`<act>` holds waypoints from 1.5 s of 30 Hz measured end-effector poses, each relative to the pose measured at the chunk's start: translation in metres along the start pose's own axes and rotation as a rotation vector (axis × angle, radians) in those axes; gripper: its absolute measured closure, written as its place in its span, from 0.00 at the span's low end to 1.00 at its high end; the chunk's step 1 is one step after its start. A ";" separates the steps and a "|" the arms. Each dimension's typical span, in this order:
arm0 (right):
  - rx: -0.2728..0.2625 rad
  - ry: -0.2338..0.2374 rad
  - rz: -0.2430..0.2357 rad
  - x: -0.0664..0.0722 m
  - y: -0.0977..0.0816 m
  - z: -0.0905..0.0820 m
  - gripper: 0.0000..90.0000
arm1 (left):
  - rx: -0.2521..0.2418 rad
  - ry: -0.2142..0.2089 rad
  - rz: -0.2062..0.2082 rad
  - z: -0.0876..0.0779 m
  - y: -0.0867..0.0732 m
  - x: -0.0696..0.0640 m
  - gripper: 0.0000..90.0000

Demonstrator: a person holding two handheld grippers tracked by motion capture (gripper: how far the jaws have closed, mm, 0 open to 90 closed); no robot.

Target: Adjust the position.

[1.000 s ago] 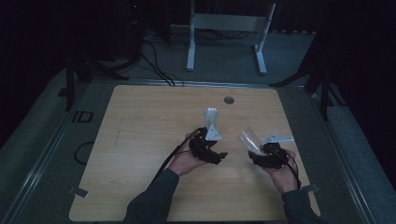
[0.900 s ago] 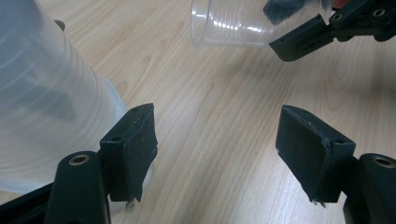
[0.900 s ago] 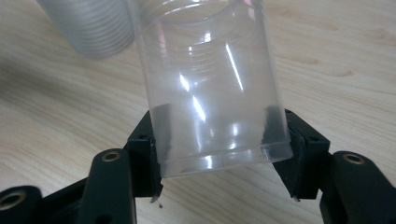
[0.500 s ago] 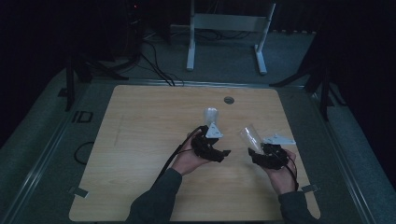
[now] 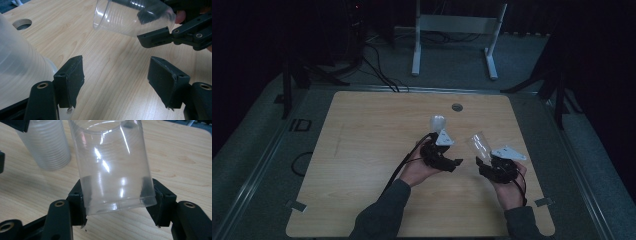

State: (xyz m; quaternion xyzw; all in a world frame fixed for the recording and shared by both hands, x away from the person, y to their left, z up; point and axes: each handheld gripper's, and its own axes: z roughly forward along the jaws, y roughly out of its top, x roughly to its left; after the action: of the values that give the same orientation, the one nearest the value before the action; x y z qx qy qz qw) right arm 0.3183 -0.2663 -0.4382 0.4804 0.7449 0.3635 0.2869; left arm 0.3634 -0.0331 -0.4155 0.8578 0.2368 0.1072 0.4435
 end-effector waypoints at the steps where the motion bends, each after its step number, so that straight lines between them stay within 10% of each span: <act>1: -0.007 -0.003 0.002 0.000 0.000 0.000 0.46 | -0.002 0.001 -0.002 0.000 0.001 0.000 0.32; 45: -0.169 -0.014 0.003 0.014 -0.001 -0.009 0.46 | -0.075 -0.083 -0.164 0.005 0.021 0.013 0.29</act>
State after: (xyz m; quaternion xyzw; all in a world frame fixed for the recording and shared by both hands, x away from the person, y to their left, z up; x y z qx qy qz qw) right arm 0.3052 -0.2556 -0.4350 0.4580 0.7088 0.4220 0.3312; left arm 0.3836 -0.0405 -0.4019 0.8219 0.2834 0.0440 0.4922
